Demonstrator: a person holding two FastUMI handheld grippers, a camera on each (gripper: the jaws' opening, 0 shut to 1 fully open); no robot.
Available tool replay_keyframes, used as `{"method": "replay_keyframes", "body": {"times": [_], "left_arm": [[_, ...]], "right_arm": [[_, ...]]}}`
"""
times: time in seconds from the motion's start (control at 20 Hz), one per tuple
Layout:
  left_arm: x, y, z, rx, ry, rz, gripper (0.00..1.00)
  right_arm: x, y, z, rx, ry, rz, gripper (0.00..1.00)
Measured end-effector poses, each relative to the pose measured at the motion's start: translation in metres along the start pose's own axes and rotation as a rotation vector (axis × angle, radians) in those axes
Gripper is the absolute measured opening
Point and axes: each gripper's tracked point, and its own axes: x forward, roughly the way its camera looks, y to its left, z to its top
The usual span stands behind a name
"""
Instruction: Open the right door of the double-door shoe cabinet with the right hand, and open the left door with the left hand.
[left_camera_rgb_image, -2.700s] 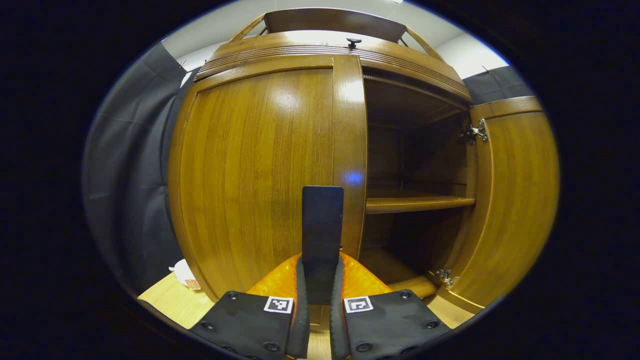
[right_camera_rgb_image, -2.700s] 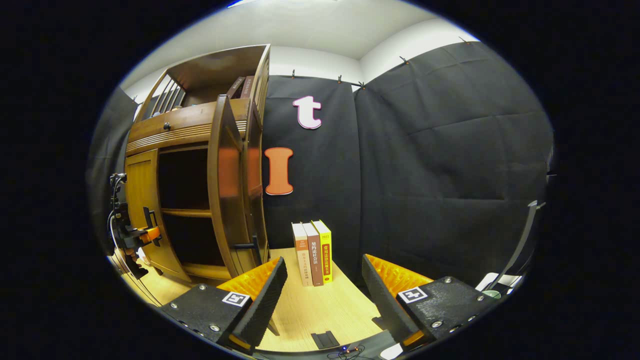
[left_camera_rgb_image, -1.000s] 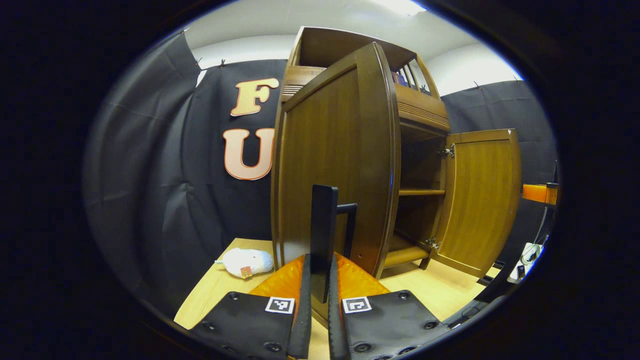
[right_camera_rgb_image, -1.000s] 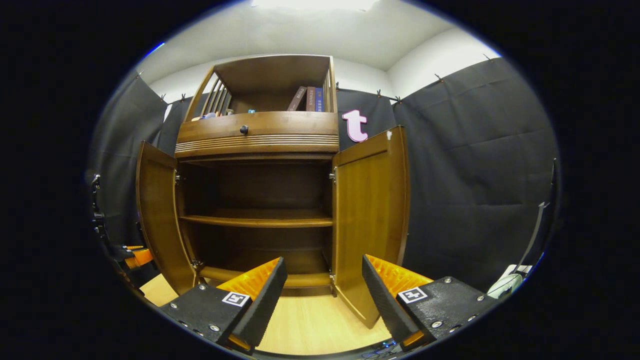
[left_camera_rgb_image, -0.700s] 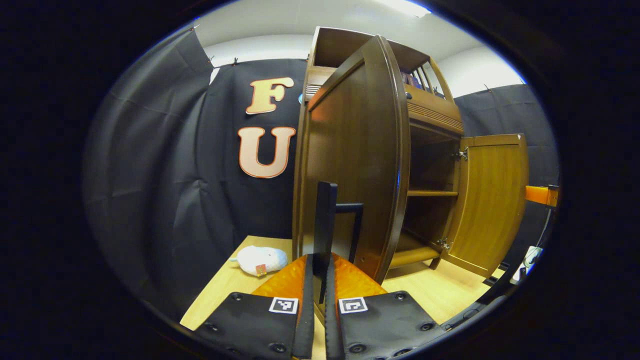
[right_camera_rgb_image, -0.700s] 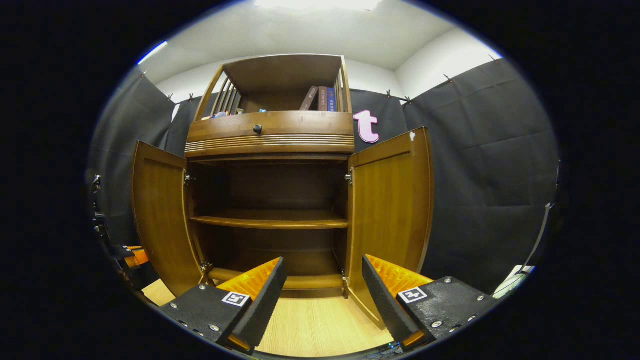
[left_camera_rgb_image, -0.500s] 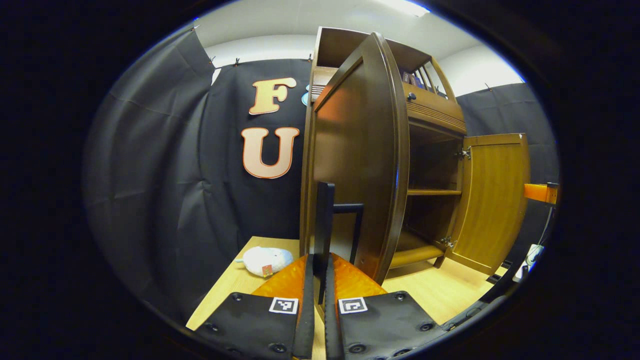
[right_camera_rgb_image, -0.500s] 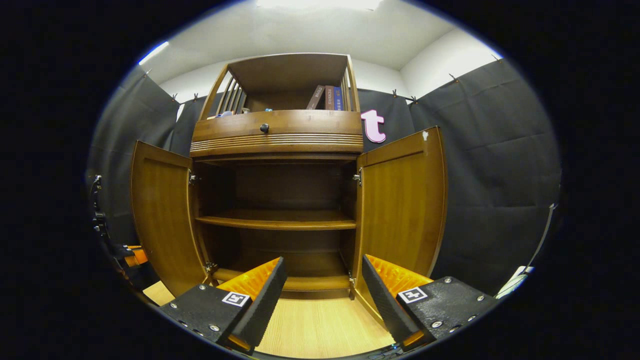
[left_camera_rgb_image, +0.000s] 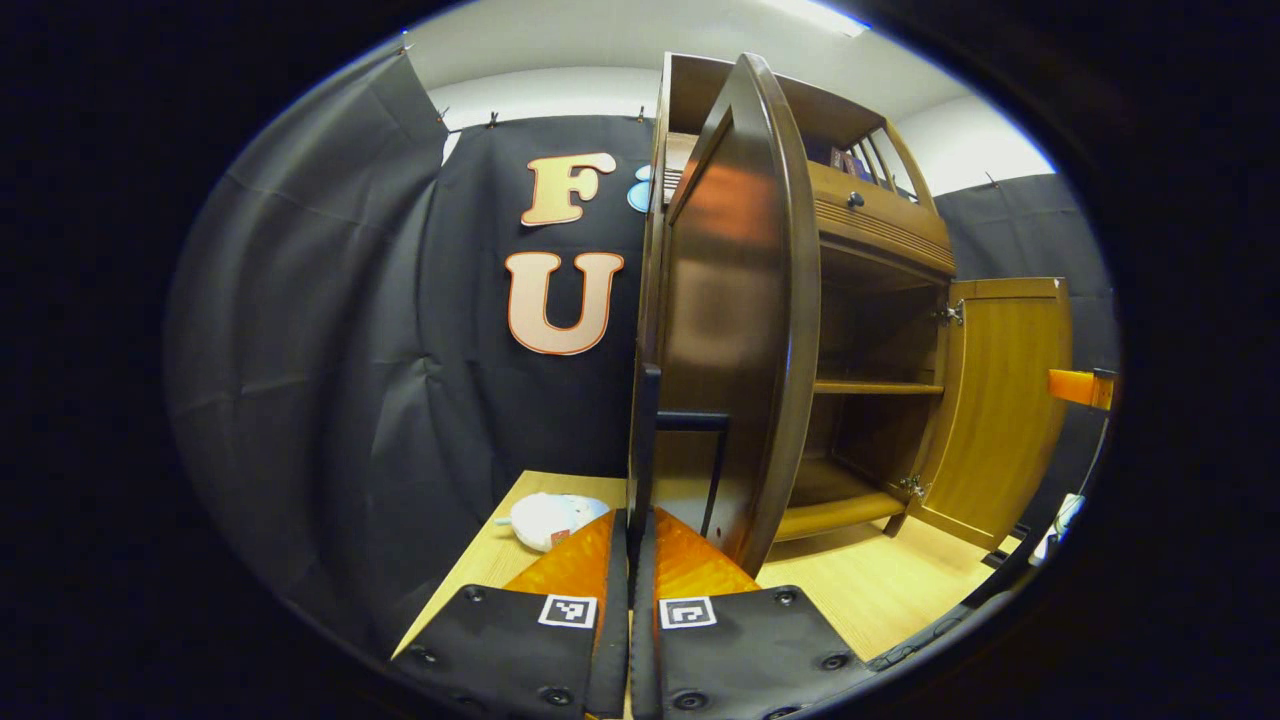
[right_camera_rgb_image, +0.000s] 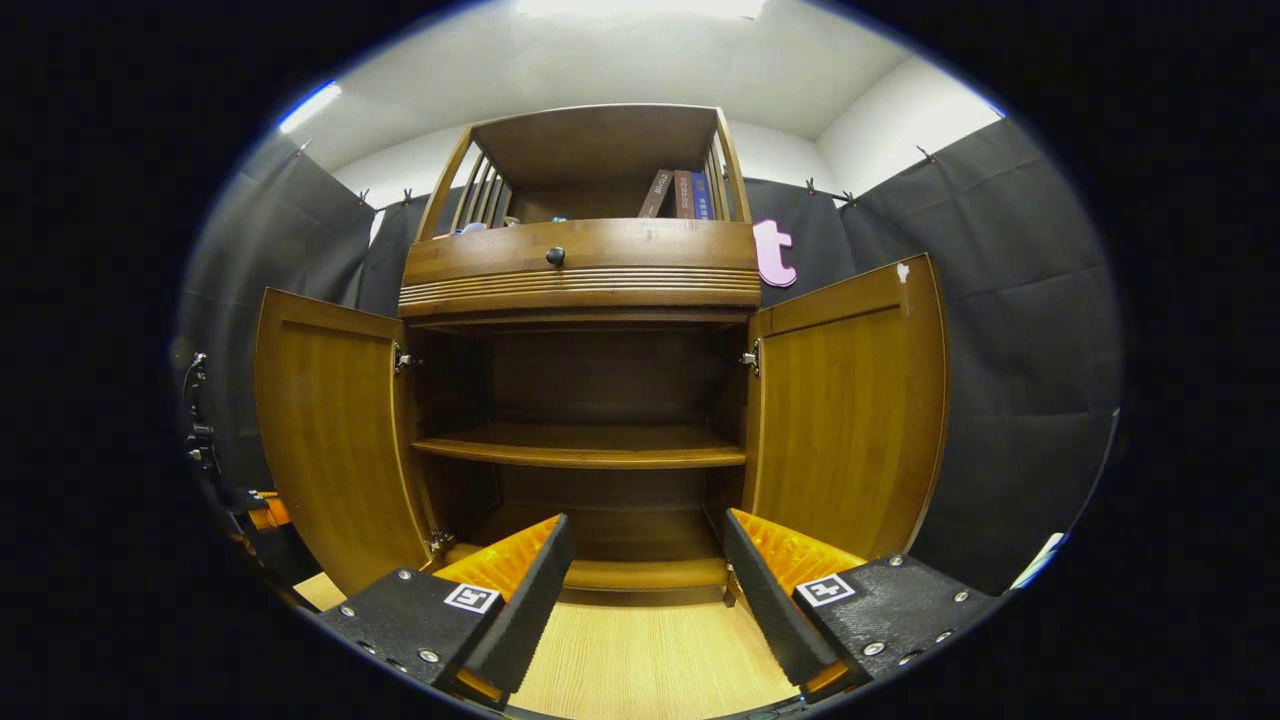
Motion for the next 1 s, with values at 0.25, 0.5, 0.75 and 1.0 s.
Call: {"method": "replay_keyframes", "body": {"times": [0.25,0.5,0.75,1.0], "left_arm": [[0.000,0.009,0.000,0.019,0.006,-0.009,0.08],[-0.004,0.016,0.000,0.025,0.001,-0.019,0.08],[-0.031,0.040,0.003,-0.039,0.006,0.042,0.10],[-0.057,0.031,0.029,-0.036,0.010,0.127,0.11]], "right_arm": [[0.006,0.010,-0.003,0.006,0.001,0.010,0.89],[0.013,0.015,-0.006,0.012,0.013,0.018,0.92],[0.013,0.015,-0.007,0.007,0.015,0.018,0.92],[0.012,0.004,-0.006,0.012,0.032,0.003,0.92]]}}
